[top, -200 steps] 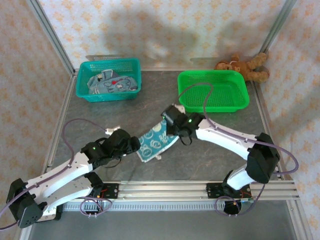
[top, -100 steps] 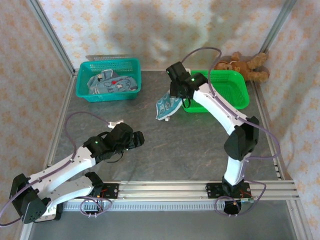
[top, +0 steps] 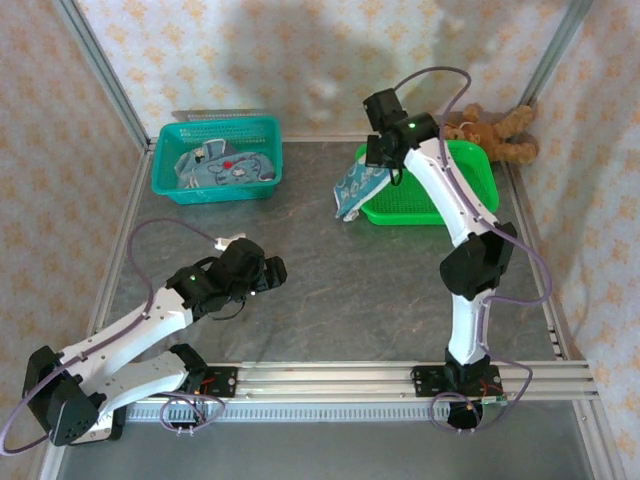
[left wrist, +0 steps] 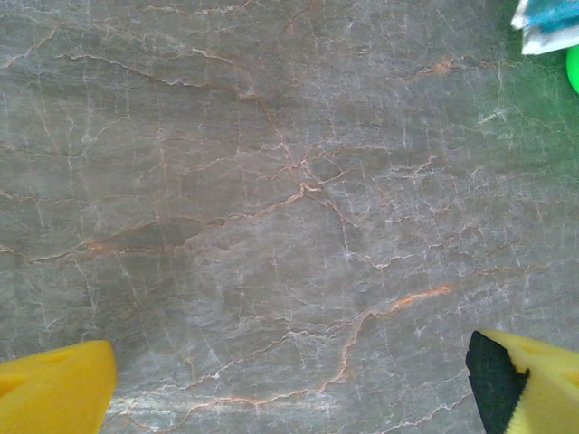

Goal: Fold and stack the towels

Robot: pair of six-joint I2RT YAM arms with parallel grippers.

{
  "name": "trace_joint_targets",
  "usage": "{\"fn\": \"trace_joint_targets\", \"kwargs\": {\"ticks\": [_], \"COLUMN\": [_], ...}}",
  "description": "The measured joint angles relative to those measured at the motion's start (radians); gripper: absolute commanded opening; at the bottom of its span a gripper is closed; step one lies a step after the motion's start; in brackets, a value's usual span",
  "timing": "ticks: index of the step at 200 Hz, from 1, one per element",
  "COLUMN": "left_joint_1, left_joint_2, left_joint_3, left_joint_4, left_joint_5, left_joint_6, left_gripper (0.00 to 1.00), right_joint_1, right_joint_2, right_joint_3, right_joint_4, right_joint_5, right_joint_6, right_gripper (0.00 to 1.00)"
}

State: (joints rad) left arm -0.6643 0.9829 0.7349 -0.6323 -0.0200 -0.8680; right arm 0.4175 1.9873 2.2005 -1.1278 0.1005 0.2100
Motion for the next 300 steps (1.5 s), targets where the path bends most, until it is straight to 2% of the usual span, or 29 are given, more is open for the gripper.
{"fn": "trace_joint_targets", "kwargs": {"ticks": [93, 163, 237, 300], "left_joint_1": [0.032, 0.053, 0.069, 0.07], "left_joint_2": [0.052, 0.052, 0.052, 0.052], "left_joint_3": [0.022, 0.022, 0.022, 0.022], "left_joint_4": [0.0, -0.001, -0.005, -0.007], "left_joint_5": [0.023, 0.038, 0.039, 0.039], "left_joint_6": [0.032, 0.033, 0.038, 0.04], "left_gripper": [1.0, 1.0, 1.0, 1.0], "right_joint_1": [-0.162, -0.205, -0.288, -0.29], "right_joint_2": [0.042, 0.17, 0.245, 0.289], "right_joint_3": [-0.026, -0.138, -0.151, -0.134], "right_joint_4": [0.003, 0.044, 0.07, 0.07], "right_joint_5": [-0.045, -0.043, -0.044, -0.04], "right_joint_6": [-0.07, -0.081, -0.081, -0.081], "right_gripper": [0.0, 0.0, 0.0, 0.0]}}
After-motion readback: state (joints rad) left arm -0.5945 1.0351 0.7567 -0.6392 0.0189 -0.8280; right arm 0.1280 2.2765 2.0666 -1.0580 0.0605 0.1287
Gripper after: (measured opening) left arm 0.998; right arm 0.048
